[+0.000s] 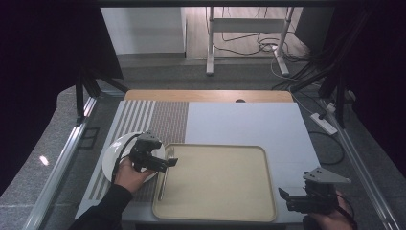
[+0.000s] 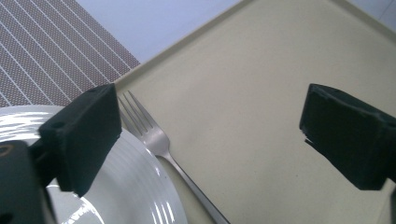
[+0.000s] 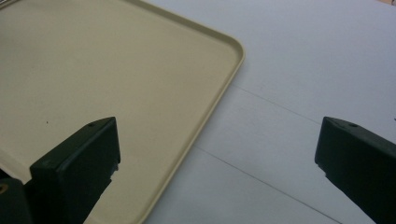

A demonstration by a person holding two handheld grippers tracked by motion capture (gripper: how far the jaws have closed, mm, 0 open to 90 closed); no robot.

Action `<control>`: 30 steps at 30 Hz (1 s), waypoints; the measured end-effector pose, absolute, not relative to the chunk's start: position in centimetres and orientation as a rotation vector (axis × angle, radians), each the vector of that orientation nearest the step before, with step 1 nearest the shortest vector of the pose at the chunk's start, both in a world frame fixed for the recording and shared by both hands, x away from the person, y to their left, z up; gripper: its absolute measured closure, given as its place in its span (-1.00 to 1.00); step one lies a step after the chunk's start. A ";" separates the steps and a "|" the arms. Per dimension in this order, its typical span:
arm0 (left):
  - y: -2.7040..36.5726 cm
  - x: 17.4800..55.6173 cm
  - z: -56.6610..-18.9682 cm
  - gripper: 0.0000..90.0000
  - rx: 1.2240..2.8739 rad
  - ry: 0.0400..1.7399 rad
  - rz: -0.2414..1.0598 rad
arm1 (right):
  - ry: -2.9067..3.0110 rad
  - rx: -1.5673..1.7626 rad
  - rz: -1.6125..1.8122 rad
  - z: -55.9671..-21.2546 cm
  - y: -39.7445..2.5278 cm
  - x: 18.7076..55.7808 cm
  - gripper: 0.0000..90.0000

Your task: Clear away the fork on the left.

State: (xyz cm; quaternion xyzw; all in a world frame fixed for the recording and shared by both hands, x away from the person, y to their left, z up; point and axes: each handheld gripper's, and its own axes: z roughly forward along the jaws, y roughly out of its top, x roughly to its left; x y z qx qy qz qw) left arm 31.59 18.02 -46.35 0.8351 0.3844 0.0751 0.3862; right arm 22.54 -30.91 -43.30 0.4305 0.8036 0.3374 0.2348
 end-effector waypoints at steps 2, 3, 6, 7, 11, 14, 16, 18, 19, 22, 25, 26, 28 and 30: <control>18.2 31.5 -46.2 -0.93 2.124 0.971 0.197 | 2.209 1.180 0.923 -43.3 -30.9 22.6 -0.98; 18.2 31.4 -46.2 -0.94 2.121 0.972 0.207 | 2.211 1.177 0.921 -43.3 -30.8 22.6 -0.98; 18.6 31.1 -46.0 -0.97 2.106 0.976 0.228 | 2.217 1.168 0.911 -43.4 -30.7 22.5 -0.98; 18.7 31.0 -46.0 -0.98 2.099 0.978 0.230 | 2.216 1.165 0.912 -43.4 -30.7 22.5 -0.98; 19.3 30.7 -45.9 -1.00 2.086 0.992 0.232 | 2.211 1.168 0.916 -43.4 -30.8 22.5 -0.98; 19.7 30.5 -45.9 -1.00 2.081 1.004 0.232 | 2.211 1.167 0.917 -43.4 -30.8 22.5 -0.98; 19.9 30.4 -45.9 -1.00 2.081 1.006 0.234 | 2.211 1.166 0.918 -43.4 -30.8 22.5 -0.98; 20.0 30.3 -45.9 -1.00 2.088 1.008 0.240 | 2.206 1.168 0.918 -43.4 -30.8 22.5 -0.98; 20.1 30.2 -46.0 -1.00 2.091 1.007 0.241 | 2.205 1.169 0.924 -43.4 -30.8 22.5 -0.98; 20.4 30.0 -46.0 -1.00 2.081 1.008 0.233 | 2.202 1.171 0.928 -43.3 -30.8 22.5 -0.98; 20.7 29.8 -46.0 -1.00 2.074 1.012 0.236 | 2.202 1.171 0.927 -43.3 -30.8 22.5 -0.98; 20.8 29.7 -46.0 -1.00 2.074 1.014 0.239 | 2.204 1.171 0.927 -43.3 -30.8 22.5 -0.98; 21.0 29.5 -46.0 -1.00 2.075 1.023 0.255 | 2.203 1.171 0.926 -43.3 -30.8 22.5 -0.98; 21.3 29.3 -46.0 -1.00 2.073 1.030 0.252 | 2.204 1.171 0.927 -43.3 -30.8 22.5 -0.98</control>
